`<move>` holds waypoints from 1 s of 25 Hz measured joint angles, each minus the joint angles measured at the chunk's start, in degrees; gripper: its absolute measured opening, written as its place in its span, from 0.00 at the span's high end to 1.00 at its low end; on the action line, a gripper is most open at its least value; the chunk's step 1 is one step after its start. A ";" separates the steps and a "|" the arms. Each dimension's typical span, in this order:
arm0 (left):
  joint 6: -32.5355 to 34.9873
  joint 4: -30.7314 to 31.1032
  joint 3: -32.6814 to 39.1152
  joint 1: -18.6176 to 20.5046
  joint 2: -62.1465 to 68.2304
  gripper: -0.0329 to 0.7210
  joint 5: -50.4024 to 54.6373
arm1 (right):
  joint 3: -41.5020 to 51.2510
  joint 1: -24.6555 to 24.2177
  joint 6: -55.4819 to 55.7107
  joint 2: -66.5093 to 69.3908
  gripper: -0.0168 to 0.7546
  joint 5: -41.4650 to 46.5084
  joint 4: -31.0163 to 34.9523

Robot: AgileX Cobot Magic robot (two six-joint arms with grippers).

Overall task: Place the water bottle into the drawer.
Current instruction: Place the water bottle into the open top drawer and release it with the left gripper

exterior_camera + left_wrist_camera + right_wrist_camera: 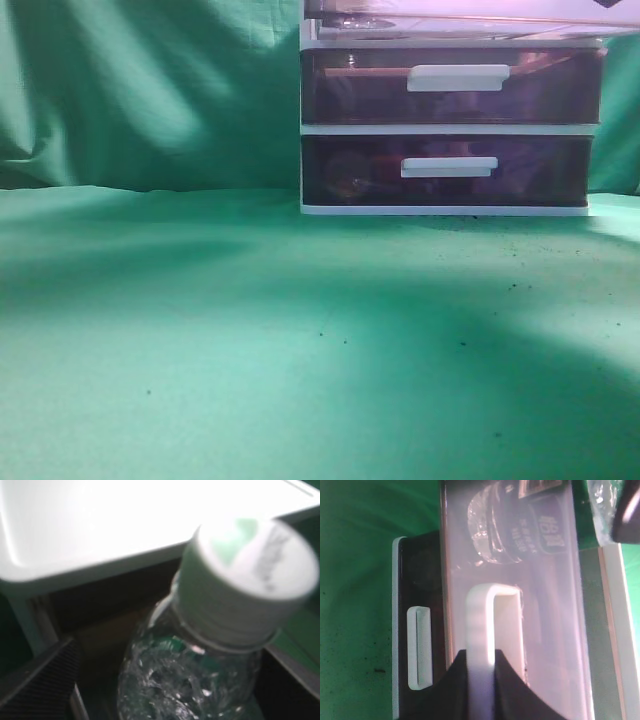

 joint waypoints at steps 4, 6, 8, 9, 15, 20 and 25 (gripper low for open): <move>0.00 -0.09 0.00 0.00 0.21 0.17 -11.05 | 0.00 0.00 0.46 0.00 0.87 0.09 -0.24; 0.00 -0.09 0.00 -0.36 1.20 0.17 -19.26 | 0.00 0.00 1.31 0.00 0.87 0.09 -0.38; 0.00 -0.09 0.00 -1.08 2.88 0.17 -28.07 | 0.00 0.00 1.61 -0.03 0.87 0.09 -0.62; 0.00 0.02 0.00 -1.72 4.27 0.17 -33.04 | 0.00 0.00 1.71 -0.03 0.87 0.09 -0.61; -4.79 0.83 -2.09 -2.62 13.33 0.20 -51.94 | 0.00 0.00 2.75 -0.12 0.87 0.09 -0.87; -12.16 10.83 -8.78 -2.62 18.65 0.20 -51.91 | 0.00 0.00 2.90 -0.12 0.87 0.09 -0.99; -13.43 24.99 -13.04 -2.84 14.95 0.20 -30.33 | 0.02 0.00 2.93 -0.12 0.87 0.27 -1.08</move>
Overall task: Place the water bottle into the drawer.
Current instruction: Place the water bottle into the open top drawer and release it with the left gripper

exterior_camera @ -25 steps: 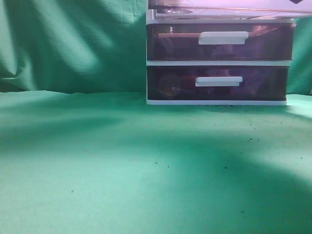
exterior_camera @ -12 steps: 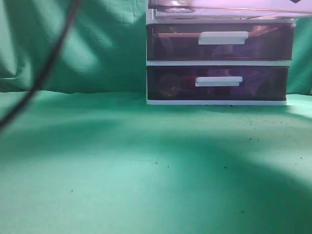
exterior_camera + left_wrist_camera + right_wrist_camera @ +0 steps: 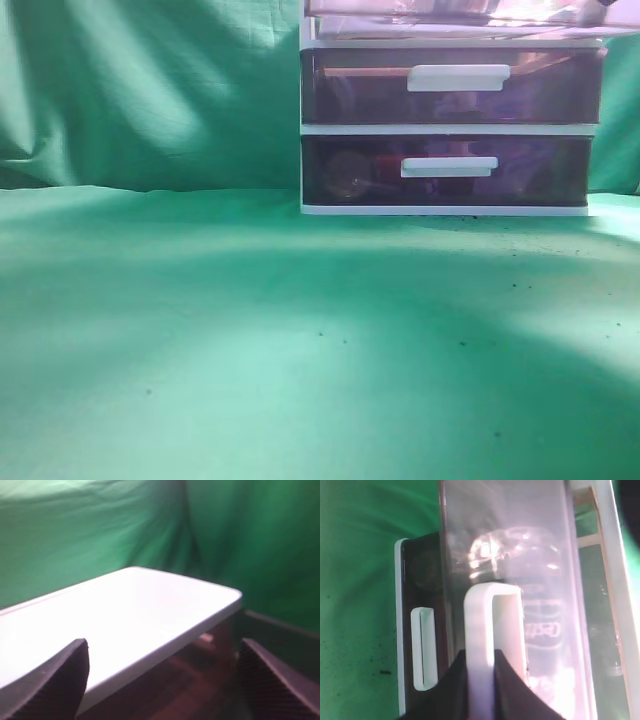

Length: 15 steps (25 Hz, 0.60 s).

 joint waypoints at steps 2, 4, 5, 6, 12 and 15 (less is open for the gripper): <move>-0.13 1.61 -0.21 -0.13 -2.86 0.26 12.39 | 0.00 0.00 0.00 0.00 0.87 0.00 0.00; 0.08 1.11 -0.21 -0.13 -6.27 0.42 23.95 | 0.00 0.00 0.00 0.00 0.87 0.00 0.00; 0.73 0.25 -0.21 -0.13 -8.06 0.55 29.46 | 0.00 0.00 0.00 0.00 0.87 0.00 0.00; 1.85 -1.20 -0.21 -0.13 -9.55 0.70 34.25 | 0.00 0.00 0.00 0.00 0.87 0.00 0.00; 15.11 -8.03 -0.35 -0.13 -19.90 0.96 56.11 | 0.00 0.00 -0.12 0.00 0.87 0.00 0.00; 23.25 -11.14 -0.34 -0.13 -24.64 0.96 64.32 | 0.00 0.00 -4.20 0.00 0.87 0.51 0.78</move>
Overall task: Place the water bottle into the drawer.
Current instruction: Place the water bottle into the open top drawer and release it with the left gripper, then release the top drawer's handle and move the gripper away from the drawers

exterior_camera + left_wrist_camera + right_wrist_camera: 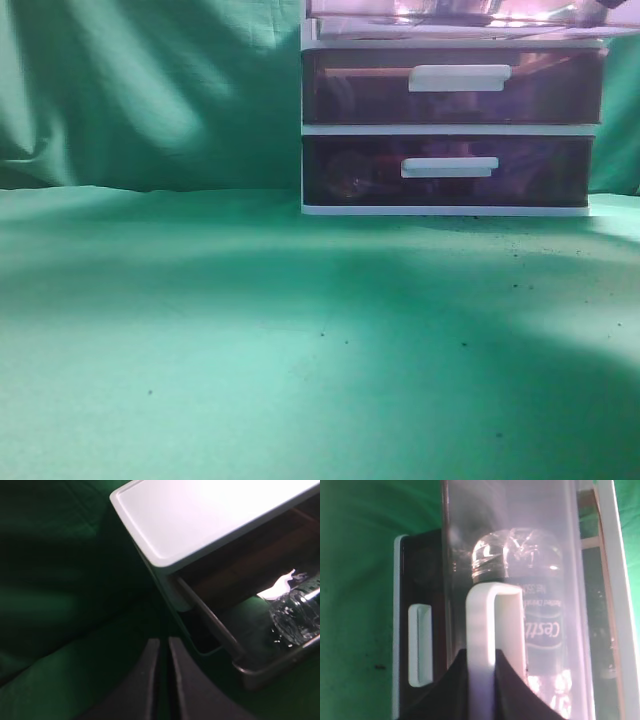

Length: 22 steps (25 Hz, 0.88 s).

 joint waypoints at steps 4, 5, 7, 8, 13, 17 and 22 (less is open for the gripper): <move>2.71 -2.34 3.39 0.00 -7.43 0.96 2.17 | -0.55 0.00 -5.68 0.12 0.87 0.25 2.43; 2.80 -2.48 5.21 0.00 -9.32 0.96 1.91 | -1.11 0.00 -6.11 0.53 0.87 0.34 2.72; 2.94 -2.73 9.96 0.00 -14.18 0.96 0.87 | -3.35 0.11 -6.32 2.00 0.87 0.61 2.99; 2.93 -2.99 12.29 0.00 -16.31 0.96 0.35 | -4.83 0.20 -6.35 3.08 0.87 0.95 3.37; 3.15 -5.95 28.56 0.00 -29.21 0.96 -2.72 | -13.52 0.20 -6.47 9.10 0.87 2.84 3.77; 3.15 -8.68 41.79 0.00 -38.70 0.96 -6.67 | -19.91 0.20 -6.70 13.79 0.87 4.07 3.77; 3.15 -13.58 52.93 0.00 -47.66 0.96 -10.90 | -25.41 0.20 -6.92 18.00 0.87 4.49 3.77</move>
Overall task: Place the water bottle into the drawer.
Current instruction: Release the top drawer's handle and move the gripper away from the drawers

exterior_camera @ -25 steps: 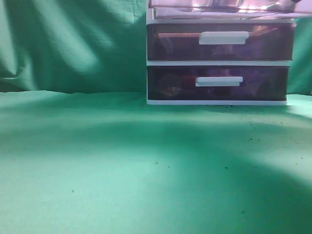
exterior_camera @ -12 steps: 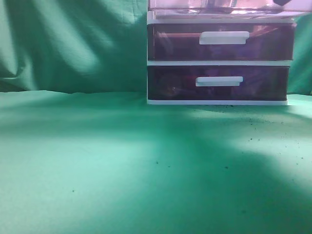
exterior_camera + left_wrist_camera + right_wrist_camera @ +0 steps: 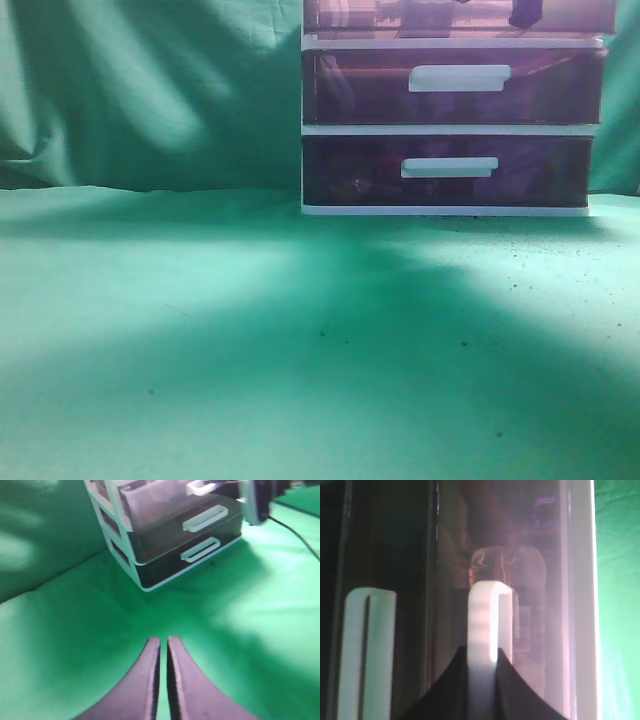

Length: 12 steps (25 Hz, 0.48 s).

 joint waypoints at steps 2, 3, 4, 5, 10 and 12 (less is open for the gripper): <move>0.00 -0.80 2.74 0.00 -2.48 0.96 -0.75 | -1.47 0.00 0.00 1.27 0.87 0.00 0.00; 0.00 -1.21 3.41 0.00 -3.31 0.96 -0.98 | -1.92 0.00 -0.12 1.60 0.87 0.00 0.00; 0.00 -1.62 3.79 0.00 -3.71 0.96 -1.11 | -2.41 0.00 -0.41 1.96 0.87 0.00 0.00; 0.00 -1.99 3.90 0.00 -3.99 0.96 -1.11 | -2.87 0.00 -0.68 2.20 0.87 0.13 0.00; 0.00 -2.93 3.90 0.00 -4.35 0.96 -1.34 | -4.70 0.00 -2.58 3.40 0.87 0.60 0.66; 0.00 -3.28 3.90 0.00 -4.35 0.96 -1.34 | -4.82 0.00 -2.91 3.62 0.87 0.34 1.34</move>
